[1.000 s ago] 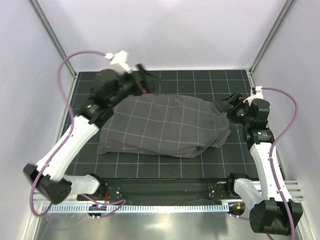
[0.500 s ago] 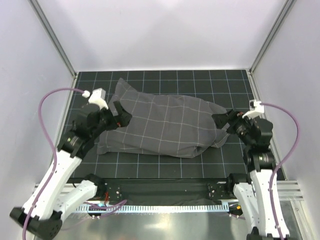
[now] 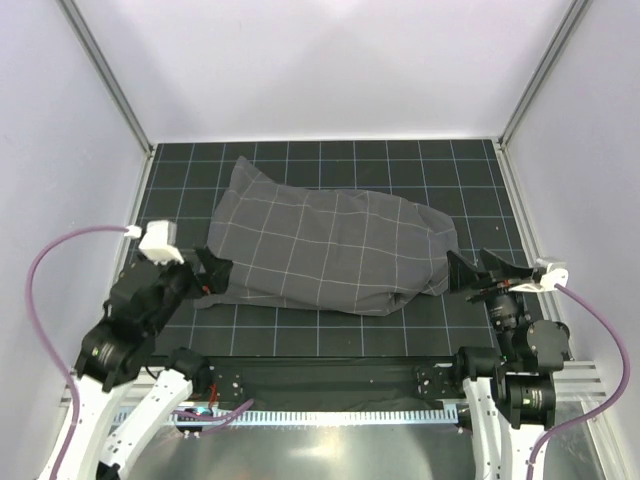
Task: Put the pillow into the pillowcase
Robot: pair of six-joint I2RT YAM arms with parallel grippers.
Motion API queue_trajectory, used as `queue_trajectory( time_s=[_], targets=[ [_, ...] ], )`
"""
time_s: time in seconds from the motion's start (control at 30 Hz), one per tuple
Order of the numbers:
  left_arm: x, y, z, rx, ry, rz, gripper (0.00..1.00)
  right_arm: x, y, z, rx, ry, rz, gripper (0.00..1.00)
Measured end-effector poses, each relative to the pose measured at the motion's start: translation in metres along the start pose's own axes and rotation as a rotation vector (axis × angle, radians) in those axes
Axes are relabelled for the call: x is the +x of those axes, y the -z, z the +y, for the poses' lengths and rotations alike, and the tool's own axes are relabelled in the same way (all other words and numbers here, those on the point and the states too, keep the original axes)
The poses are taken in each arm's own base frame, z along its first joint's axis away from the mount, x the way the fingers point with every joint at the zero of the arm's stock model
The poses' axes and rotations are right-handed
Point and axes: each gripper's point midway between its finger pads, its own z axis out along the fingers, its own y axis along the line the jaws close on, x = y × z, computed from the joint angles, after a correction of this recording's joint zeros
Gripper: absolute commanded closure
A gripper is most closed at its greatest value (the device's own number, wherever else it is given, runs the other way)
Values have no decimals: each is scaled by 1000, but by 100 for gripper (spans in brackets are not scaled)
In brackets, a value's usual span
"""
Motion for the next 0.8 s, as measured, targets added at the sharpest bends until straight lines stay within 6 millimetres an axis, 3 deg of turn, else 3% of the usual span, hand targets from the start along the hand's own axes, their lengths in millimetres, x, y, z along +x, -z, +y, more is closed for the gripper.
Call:
queue_trajectory(
  time_s=[0.2, 0.37, 0.73, 0.8],
  targets=[
    [-7, 33, 7, 40, 9, -154, 0, 17, -4, -17, 62, -17, 33, 15],
    [-9, 47, 17, 27, 27, -240, 0, 19, -4, -18, 69, -19, 40, 15],
    [-14, 53, 31, -33, 48, -295, 0, 20, -4, -18, 70, -25, 41, 18],
    [-14, 53, 32, -38, 48, -294, 0, 20, -4, -18, 70, -28, 41, 13]
  ],
)
